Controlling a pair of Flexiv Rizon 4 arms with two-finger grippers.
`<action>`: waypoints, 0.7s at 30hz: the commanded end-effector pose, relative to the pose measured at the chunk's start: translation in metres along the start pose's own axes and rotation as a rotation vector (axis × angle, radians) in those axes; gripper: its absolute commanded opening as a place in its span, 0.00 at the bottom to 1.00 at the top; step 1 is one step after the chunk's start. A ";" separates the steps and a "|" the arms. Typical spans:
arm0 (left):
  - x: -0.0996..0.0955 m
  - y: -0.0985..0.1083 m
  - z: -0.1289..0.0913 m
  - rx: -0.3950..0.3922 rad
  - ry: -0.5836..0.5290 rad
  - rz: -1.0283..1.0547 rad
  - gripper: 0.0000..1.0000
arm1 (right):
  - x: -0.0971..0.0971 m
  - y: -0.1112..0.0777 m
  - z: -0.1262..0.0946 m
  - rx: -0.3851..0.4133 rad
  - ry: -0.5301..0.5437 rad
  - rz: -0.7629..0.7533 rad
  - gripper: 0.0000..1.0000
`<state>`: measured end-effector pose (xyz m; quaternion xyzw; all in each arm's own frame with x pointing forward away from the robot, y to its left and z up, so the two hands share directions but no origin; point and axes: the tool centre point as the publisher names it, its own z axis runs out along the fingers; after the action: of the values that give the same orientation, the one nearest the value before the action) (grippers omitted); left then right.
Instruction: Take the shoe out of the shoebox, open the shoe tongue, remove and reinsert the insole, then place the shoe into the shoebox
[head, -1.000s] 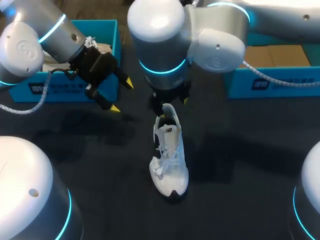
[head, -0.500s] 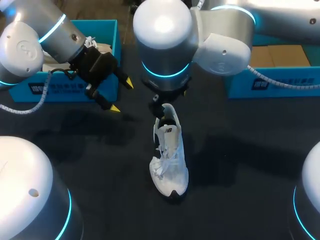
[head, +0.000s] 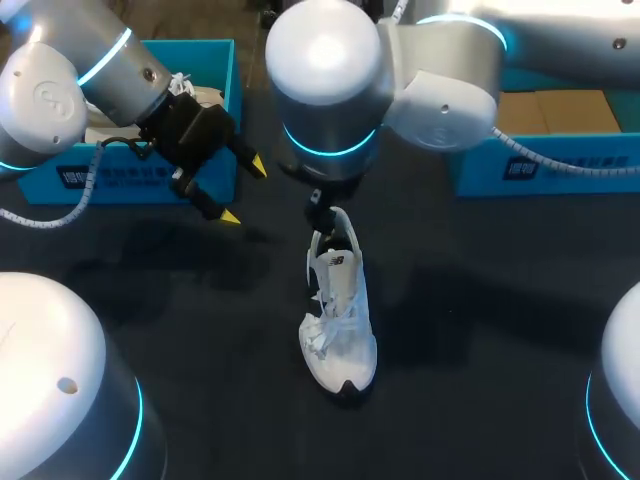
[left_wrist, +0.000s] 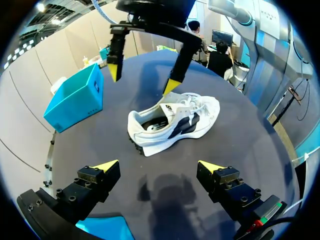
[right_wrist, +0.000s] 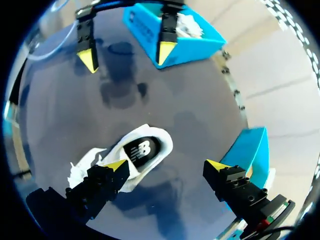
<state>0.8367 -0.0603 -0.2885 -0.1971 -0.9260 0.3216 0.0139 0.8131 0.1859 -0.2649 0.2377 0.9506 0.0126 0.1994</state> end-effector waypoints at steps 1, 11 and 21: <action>0.001 0.000 0.000 -0.002 -0.001 0.001 1.00 | -0.004 0.009 0.018 -0.025 0.039 -0.098 1.00; 0.001 0.000 0.000 -0.002 -0.001 0.001 1.00 | -0.010 0.016 0.039 -0.063 0.070 -0.303 1.00; 0.001 0.000 0.000 -0.002 -0.001 0.001 1.00 | -0.006 0.026 0.070 -0.041 0.126 -0.484 1.00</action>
<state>0.8368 -0.0603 -0.2885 -0.1971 -0.9260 0.3216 0.0139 0.8483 0.1920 -0.3116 0.0058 0.9879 0.0043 0.1546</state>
